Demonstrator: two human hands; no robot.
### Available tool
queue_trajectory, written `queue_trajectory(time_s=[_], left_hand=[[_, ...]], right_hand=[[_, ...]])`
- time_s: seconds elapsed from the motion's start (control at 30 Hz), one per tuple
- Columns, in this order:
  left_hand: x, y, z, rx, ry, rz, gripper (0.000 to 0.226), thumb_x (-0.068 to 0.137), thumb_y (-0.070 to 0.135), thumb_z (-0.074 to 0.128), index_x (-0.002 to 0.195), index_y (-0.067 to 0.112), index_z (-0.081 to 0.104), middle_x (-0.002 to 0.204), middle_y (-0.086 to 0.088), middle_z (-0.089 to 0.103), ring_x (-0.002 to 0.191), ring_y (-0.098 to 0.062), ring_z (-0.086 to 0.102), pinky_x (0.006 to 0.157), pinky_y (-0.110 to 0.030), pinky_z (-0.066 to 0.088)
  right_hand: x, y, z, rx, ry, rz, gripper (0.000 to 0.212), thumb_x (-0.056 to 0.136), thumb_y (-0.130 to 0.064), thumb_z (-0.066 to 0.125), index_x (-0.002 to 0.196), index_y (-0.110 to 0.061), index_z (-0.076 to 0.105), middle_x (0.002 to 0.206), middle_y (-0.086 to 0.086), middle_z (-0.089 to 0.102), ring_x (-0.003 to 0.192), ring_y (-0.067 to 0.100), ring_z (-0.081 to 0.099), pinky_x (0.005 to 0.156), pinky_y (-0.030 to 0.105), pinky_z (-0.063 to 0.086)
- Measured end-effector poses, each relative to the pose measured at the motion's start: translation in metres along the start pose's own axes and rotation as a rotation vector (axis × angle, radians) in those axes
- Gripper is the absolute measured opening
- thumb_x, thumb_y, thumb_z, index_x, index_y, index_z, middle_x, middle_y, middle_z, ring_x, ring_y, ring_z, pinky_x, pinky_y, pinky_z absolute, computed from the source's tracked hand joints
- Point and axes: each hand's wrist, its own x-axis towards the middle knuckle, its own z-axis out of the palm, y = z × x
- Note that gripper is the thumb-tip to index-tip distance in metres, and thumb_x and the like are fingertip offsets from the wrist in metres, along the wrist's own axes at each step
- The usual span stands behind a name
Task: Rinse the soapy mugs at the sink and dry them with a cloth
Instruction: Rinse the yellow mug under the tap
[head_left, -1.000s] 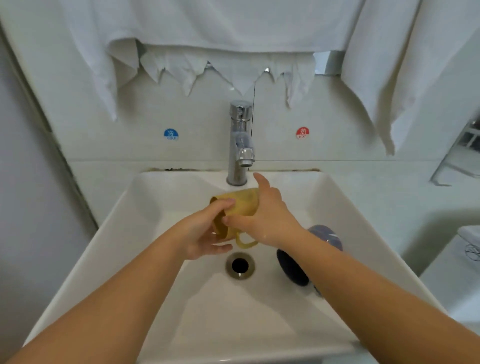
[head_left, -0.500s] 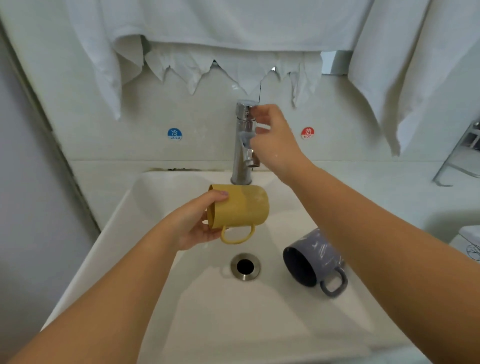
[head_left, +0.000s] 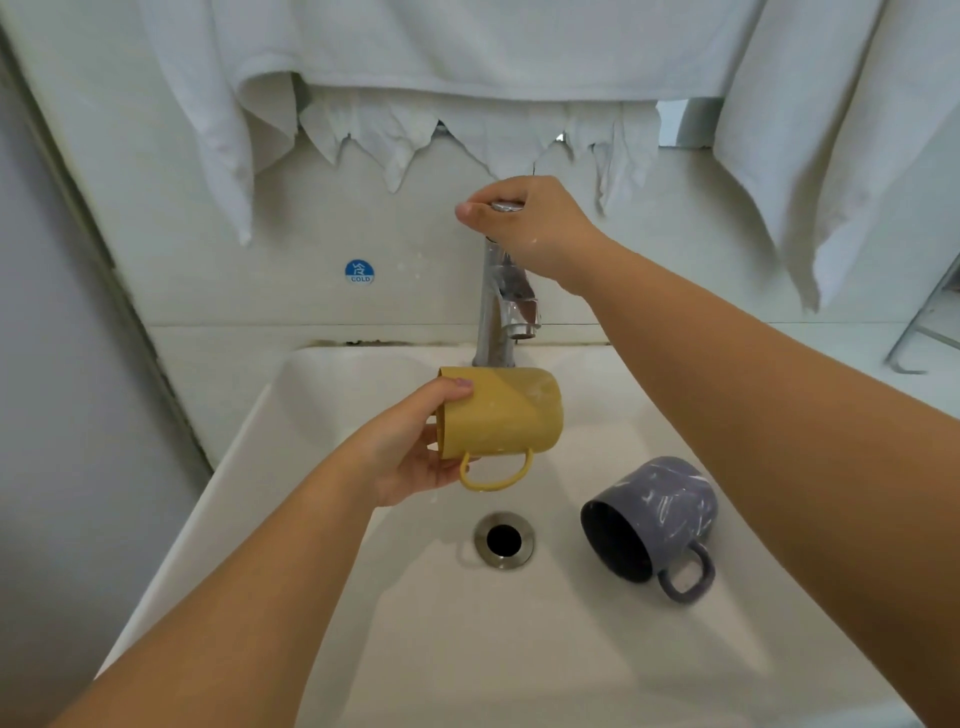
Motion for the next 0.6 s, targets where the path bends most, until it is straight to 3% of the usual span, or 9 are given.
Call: queue_trajectory(time_s=[0.1, 0.23, 0.33, 0.4, 0.43, 0.5, 0.57, 0.6], left_hand=[[0.001, 0.001, 0.001, 0.000, -0.012, 0.005, 0.039, 0.084, 0.034, 0.067, 0.116, 0.015, 0.056, 0.103, -0.014, 0.059, 0.076, -0.028, 0.062, 0.066, -0.033, 0.053], [0.000, 0.001, 0.000, -0.021, -0.013, 0.011, 0.042, 0.084, 0.034, 0.067, 0.120, 0.015, 0.055, 0.103, -0.014, 0.059, 0.079, -0.028, 0.062, 0.064, -0.033, 0.053], [-0.001, 0.002, 0.000, -0.034, -0.012, 0.012, 0.039, 0.085, 0.033, 0.066, 0.118, 0.015, 0.055, 0.102, -0.013, 0.059, 0.079, -0.028, 0.062, 0.064, -0.033, 0.053], [-0.002, 0.003, 0.001, -0.035, -0.016, 0.013, 0.040, 0.085, 0.033, 0.066, 0.119, 0.015, 0.055, 0.101, -0.013, 0.059, 0.079, -0.028, 0.062, 0.062, -0.032, 0.053], [-0.002, 0.003, 0.002, -0.035, -0.017, 0.013, 0.040, 0.085, 0.033, 0.066, 0.119, 0.015, 0.055, 0.101, -0.013, 0.060, 0.078, -0.028, 0.062, 0.061, -0.032, 0.053], [-0.001, 0.003, 0.002, -0.039, -0.017, 0.016, 0.042, 0.084, 0.033, 0.066, 0.121, 0.015, 0.054, 0.102, -0.013, 0.059, 0.079, -0.027, 0.062, 0.061, -0.032, 0.053], [-0.001, 0.003, 0.002, -0.041, -0.017, 0.019, 0.044, 0.084, 0.033, 0.066, 0.122, 0.015, 0.054, 0.103, -0.013, 0.059, 0.081, -0.028, 0.062, 0.063, -0.033, 0.053], [-0.001, 0.003, 0.001, -0.042, -0.017, 0.019, 0.044, 0.084, 0.033, 0.066, 0.121, 0.015, 0.054, 0.103, -0.013, 0.059, 0.081, -0.028, 0.062, 0.063, -0.033, 0.053]], right_hand=[[0.001, -0.004, -0.005, 0.021, -0.044, 0.027, 0.030, 0.091, -0.035, 0.064, 0.112, -0.014, 0.068, 0.121, -0.004, 0.060, 0.105, 0.006, 0.054, 0.077, 0.014, 0.042], [0.002, -0.009, -0.010, 0.018, -0.066, 0.063, 0.030, 0.091, -0.036, 0.063, 0.113, -0.015, 0.067, 0.111, -0.007, 0.056, 0.052, -0.009, 0.044, 0.051, 0.007, 0.033], [0.001, -0.011, -0.014, -0.003, -0.088, 0.093, 0.032, 0.091, -0.038, 0.063, 0.115, -0.016, 0.066, 0.088, -0.010, 0.054, 0.034, -0.010, 0.040, 0.043, 0.004, 0.031], [0.000, -0.014, -0.015, -0.022, -0.107, 0.104, 0.034, 0.091, -0.041, 0.062, 0.116, -0.018, 0.066, 0.077, -0.012, 0.050, 0.043, -0.007, 0.045, 0.048, 0.006, 0.036], [-0.001, -0.015, -0.016, -0.033, -0.118, 0.108, 0.035, 0.091, -0.042, 0.062, 0.117, -0.019, 0.066, 0.082, -0.011, 0.054, 0.053, -0.004, 0.049, 0.054, 0.008, 0.041], [-0.001, -0.017, -0.016, -0.048, -0.125, 0.115, 0.037, 0.091, -0.044, 0.061, 0.117, -0.019, 0.066, 0.108, 0.001, 0.065, 0.085, 0.015, 0.064, 0.075, 0.022, 0.055], [-0.002, -0.018, -0.016, -0.062, -0.115, 0.139, 0.037, 0.090, -0.045, 0.062, 0.115, -0.019, 0.066, 0.128, 0.010, 0.060, 0.119, 0.034, 0.056, 0.097, 0.042, 0.050], [-0.001, -0.018, -0.015, -0.064, -0.111, 0.147, 0.036, 0.090, -0.045, 0.062, 0.114, -0.019, 0.066, 0.131, 0.011, 0.058, 0.125, 0.036, 0.051, 0.100, 0.047, 0.046]])
